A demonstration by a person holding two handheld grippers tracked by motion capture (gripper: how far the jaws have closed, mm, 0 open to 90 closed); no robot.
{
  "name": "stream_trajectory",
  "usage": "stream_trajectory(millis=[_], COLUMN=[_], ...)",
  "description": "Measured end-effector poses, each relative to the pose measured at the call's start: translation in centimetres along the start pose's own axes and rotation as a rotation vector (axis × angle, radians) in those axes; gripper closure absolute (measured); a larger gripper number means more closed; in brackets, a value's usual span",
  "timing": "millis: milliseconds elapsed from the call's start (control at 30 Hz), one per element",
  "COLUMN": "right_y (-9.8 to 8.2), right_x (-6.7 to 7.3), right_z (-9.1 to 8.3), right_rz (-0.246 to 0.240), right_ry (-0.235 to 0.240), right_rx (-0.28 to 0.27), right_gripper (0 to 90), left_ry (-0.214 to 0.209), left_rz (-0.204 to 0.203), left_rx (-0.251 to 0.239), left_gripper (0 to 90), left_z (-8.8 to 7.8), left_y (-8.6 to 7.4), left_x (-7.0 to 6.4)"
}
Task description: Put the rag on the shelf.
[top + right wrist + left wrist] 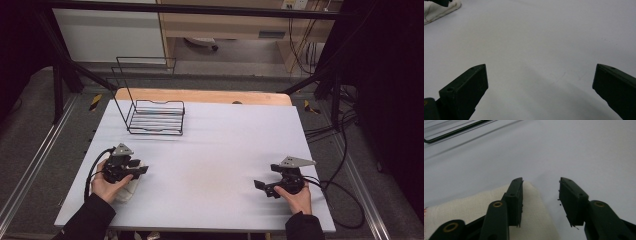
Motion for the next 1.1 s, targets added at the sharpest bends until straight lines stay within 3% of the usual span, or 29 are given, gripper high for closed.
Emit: stream_trajectory(millis=[333,533,633,767,1100], right_y=[-0.1,-0.1,-0.1,-0.1,0.0], right_x=[0.0,0.0,0.0,0.0,0.0], right_z=[0.1,0.1,0.1,0.1,0.1], right_rz=[-0.003,-0.004,-0.004,-0.001,-0.008], right_ry=[0.000,0.000,-0.002,-0.002,-0.003], right_rx=[0.011,0.012,0.014,0.013,0.012], right_gripper=[0.6,0.6,0.6,0.6,0.6], left_ry=[0.023,0.053,0.038,-0.011,-0.054], left_rz=[-0.013,0.012,-0.006,-0.041,-0.014], left_rx=[0.026,0.050,0.039,-0.012,-0.063], left_gripper=[74.2,83.2,86.0,86.8,87.1], left_z=[0.8,0.9,0.7,0.2,0.5], left_y=[-0.1,0.2,0.2,0.6,1.9], left_x=[0.6,0.3,0.4,0.1,-1.5])
Point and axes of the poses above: each handheld gripper's, and its own axes: z roughly forward along the jaws, y roughly out of its top, x roughly to its left, the point moved 4 cm from there along z, roughly forward along the jaws, and after that the axes turned 2 degrees about z, right-handed, at the moved point
